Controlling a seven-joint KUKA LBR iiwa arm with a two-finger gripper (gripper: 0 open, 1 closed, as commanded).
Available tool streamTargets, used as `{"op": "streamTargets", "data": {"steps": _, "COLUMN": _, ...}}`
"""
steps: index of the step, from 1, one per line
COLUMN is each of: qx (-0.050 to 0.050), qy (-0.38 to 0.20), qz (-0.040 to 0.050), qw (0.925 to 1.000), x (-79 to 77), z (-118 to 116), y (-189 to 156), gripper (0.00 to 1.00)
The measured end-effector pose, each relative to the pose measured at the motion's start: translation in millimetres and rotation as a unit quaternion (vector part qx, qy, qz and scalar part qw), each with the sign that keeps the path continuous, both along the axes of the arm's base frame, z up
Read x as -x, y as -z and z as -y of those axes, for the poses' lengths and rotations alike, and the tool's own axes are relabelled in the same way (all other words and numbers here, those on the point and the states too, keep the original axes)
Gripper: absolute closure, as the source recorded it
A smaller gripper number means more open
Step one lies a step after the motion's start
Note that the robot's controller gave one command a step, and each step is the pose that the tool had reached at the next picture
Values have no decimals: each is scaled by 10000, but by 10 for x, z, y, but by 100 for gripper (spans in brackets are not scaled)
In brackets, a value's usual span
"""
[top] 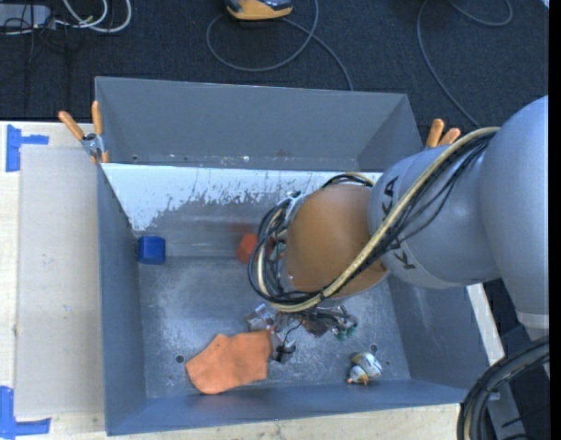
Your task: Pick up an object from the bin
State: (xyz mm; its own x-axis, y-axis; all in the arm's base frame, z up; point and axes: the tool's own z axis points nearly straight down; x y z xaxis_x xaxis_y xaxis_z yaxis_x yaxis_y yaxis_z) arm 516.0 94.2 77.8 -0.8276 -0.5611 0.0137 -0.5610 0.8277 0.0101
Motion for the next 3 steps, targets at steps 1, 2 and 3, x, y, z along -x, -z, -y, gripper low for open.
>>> {"op": "streamTargets", "data": {"steps": 1, "qx": 7, "qy": 344, "qz": -1, "qw": 9994, "x": -29, "z": -28, "y": -431, "gripper": 100}}
{"op": "streamTargets", "data": {"steps": 2, "qx": -7, "qy": -67, "qz": 9, "qw": 10000, "x": -150, "z": 66, "y": -881, "gripper": 100}}
{"op": "streamTargets", "data": {"steps": 3, "qx": 3, "qy": -1, "qz": -24, "qw": 10000, "x": -110, "z": -20, "y": -1417, "gripper": 100}}
